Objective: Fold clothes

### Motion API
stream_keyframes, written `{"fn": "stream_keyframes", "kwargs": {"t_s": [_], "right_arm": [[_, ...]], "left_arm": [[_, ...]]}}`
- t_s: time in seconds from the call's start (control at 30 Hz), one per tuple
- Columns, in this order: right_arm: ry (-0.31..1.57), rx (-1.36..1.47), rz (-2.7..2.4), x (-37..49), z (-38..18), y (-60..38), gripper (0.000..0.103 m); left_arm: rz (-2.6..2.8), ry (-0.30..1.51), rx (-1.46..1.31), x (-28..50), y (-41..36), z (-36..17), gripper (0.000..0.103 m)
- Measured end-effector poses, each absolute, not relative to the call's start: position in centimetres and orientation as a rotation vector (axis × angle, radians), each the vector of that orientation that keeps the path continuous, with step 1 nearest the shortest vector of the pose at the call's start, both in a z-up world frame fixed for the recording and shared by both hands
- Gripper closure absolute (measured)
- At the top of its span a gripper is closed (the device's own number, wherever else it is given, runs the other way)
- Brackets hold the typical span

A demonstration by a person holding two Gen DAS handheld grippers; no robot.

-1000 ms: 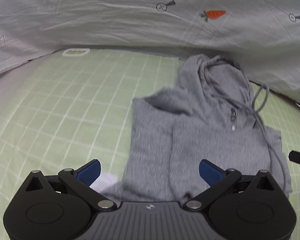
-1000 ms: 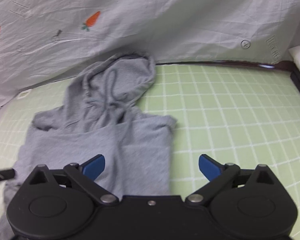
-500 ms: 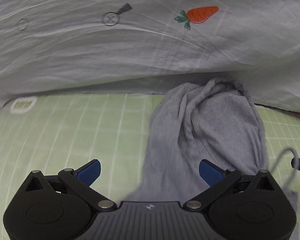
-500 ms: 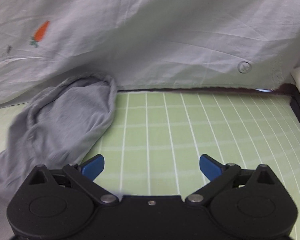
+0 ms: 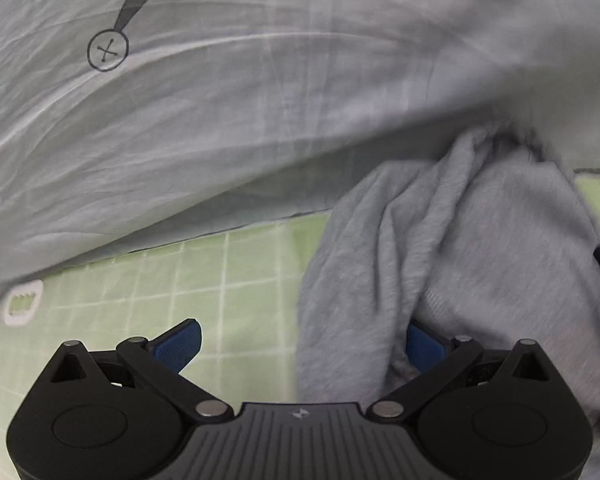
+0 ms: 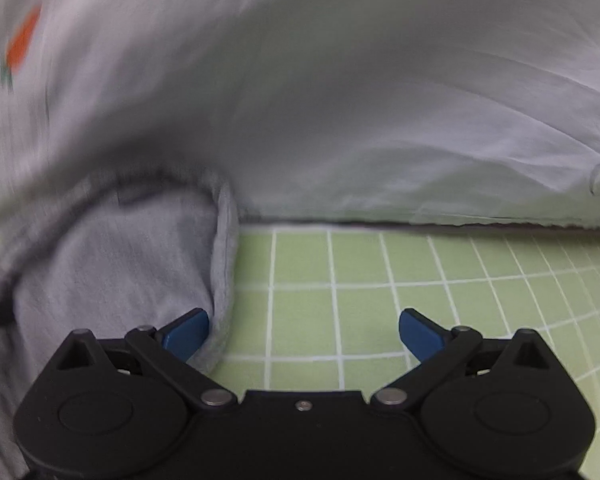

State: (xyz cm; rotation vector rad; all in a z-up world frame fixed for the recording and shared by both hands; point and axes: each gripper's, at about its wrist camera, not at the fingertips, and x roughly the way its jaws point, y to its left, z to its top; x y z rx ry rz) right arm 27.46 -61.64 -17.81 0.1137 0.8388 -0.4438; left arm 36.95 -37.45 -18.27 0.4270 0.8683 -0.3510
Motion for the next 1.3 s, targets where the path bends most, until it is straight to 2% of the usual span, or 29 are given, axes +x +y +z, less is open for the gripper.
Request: {"fn": "stream_keyframes", "kwargs": {"t_s": [0.2, 0.33, 0.67, 0.83, 1.13, 1.3], "right_arm": [[0.875, -0.007, -0.571, 26.3, -17.3, -60.7, 0.001], [0.862, -0.035, -0.652, 24.0, -16.4, -60.9, 0.001], [0.627, -0.111, -0.769, 16.0, -10.5, -57.1, 0.001], [0.524, -0.170, -0.783, 11.9, -7.7, -54.5, 0.001], [0.459, -0.248, -0.727, 3.8, -5.1, -49.7, 0.001], [0.592, -0.231, -0.670, 1.3, -7.8, -47.4, 0.001]], "left_arm": [[-0.273, 0.803, 0.491, 35.7, -36.0, -17.1, 0.000], [-0.247, 0.767, 0.424, 35.3, -34.9, -15.1, 0.000], [-0.235, 0.691, -0.086, 31.3, -28.9, -9.4, 0.000], [-0.223, 0.661, -0.205, 27.6, -25.4, -7.8, 0.000], [-0.189, 0.717, -0.285, 20.3, -19.4, -7.4, 0.000], [-0.177, 0.867, -0.303, 17.6, -17.9, -10.0, 0.000]]}}
